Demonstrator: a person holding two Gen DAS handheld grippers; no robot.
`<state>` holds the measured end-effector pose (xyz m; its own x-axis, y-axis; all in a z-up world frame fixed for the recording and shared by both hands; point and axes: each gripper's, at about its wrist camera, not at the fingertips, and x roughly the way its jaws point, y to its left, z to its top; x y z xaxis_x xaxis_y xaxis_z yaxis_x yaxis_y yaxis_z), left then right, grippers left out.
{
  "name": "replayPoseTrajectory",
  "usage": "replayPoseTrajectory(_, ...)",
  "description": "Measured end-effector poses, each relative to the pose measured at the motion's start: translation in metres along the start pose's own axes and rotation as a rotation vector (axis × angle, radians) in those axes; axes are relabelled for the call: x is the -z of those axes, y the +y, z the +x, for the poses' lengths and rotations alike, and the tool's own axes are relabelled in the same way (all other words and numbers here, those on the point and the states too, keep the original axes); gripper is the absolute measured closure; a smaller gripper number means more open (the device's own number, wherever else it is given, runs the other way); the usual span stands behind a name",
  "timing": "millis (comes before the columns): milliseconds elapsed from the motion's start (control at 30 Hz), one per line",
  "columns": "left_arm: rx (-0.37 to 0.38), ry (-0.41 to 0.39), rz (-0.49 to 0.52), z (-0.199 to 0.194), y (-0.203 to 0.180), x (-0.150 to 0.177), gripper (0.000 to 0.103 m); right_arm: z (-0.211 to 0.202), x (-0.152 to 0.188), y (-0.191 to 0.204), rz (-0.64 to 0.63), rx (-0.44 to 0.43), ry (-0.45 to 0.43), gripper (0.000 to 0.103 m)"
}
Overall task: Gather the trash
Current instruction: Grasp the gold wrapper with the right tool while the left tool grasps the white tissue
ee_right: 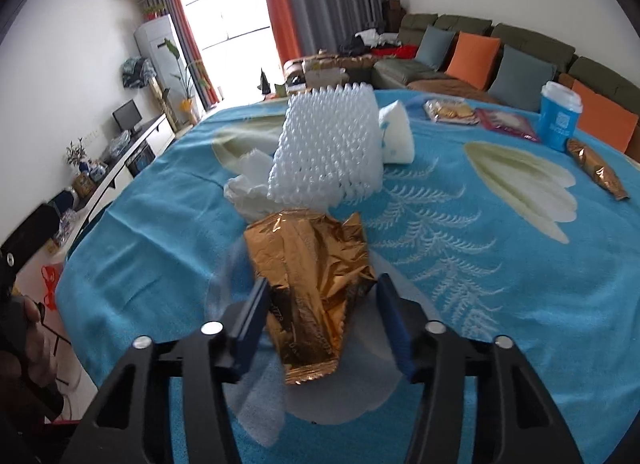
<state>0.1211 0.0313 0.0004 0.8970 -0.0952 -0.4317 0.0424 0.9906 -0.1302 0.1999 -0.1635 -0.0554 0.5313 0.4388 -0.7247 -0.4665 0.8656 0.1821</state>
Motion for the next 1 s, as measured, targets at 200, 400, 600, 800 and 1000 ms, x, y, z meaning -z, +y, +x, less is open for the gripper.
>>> replayPoseTrajectory(200, 0.026, -0.021, 0.036, 0.016, -0.008, -0.015, 0.006, -0.003, 0.003, -0.003, 0.006, -0.016, 0.003, 0.064)
replayPoseTrajectory(400, 0.055, -0.009, 0.071, 0.039, -0.023, -0.023, 0.006, -0.012, 0.008, -0.015, 0.039, -0.067, -0.006, 0.081)
replayPoseTrajectory(600, 0.086, 0.121, 0.079, 0.083, -0.036, -0.021, 0.006, -0.036, 0.011, -0.031, 0.084, -0.091, -0.050, 0.085)
replayPoseTrajectory(800, 0.114, 0.303, 0.097, 0.131, -0.049, -0.013, 0.006, -0.054, 0.013, -0.054, 0.145, -0.069, -0.095, 0.085)
replayPoseTrajectory(1000, 0.124, 0.417, 0.155, 0.171, -0.066, -0.010, 0.006, -0.056, 0.014, -0.060, 0.162, -0.078, -0.108, 0.085)
